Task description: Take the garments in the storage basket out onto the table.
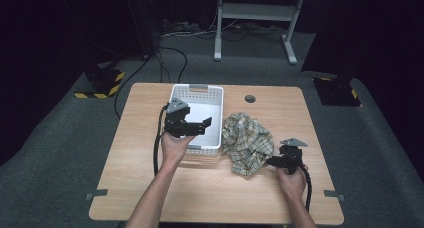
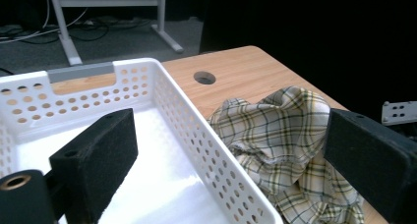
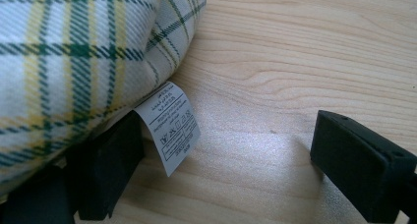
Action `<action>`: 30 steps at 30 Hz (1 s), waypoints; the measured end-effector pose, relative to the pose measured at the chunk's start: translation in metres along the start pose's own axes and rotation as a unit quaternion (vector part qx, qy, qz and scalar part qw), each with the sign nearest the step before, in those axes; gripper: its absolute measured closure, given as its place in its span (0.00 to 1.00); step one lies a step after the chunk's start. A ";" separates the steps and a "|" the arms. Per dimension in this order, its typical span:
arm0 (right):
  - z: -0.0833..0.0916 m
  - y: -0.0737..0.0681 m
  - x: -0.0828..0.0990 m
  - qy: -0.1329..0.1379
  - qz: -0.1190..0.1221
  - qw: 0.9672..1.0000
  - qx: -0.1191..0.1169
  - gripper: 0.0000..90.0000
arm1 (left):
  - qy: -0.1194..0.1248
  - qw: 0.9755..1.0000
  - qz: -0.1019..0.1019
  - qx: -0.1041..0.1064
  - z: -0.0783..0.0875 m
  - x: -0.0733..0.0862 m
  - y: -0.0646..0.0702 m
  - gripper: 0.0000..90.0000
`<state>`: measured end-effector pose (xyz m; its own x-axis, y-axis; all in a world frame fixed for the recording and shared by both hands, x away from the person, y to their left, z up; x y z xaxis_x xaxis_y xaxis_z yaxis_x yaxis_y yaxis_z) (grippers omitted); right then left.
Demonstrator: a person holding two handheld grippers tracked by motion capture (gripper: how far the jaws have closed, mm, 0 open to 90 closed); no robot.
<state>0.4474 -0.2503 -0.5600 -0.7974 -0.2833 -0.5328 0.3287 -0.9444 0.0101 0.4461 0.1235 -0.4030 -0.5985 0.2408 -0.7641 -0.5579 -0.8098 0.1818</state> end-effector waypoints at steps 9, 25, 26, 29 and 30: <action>0.000 0.000 0.000 0.000 0.000 1.000 0.000 0.13 | 0.006 1.000 0.006 -0.014 0.010 0.005 -0.007 0.08; 0.000 0.000 0.000 0.000 0.000 1.000 0.000 0.13 | 0.012 0.999 0.014 -0.032 0.027 0.013 -0.014 0.08; 0.000 0.000 0.000 0.000 0.000 1.000 0.000 0.13 | 0.011 0.999 0.014 -0.033 0.027 0.014 -0.014 0.08; 0.000 0.000 0.000 0.000 0.000 1.000 0.000 0.13 | 0.011 0.999 0.018 -0.035 0.028 0.015 -0.016 0.08; 0.000 0.000 0.000 0.000 0.000 1.000 0.000 0.13 | 0.013 0.999 0.018 -0.035 0.029 0.016 -0.016 0.08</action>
<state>0.4475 -0.2504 -0.5600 -0.7972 -0.2839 -0.5329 0.3291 -0.9442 0.0107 0.4292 0.1561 -0.4004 -0.6027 0.1974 -0.7731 -0.4934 -0.8537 0.1666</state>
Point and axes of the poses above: each handheld gripper's, and its own axes: z roughly backward along the jaws, x roughly out of its underside, y roughly to its right, the point moved 2 cm from there along -z, roughly forward along the jaws, and after that the axes turned 15 degrees about -y, right-handed, at the moved point
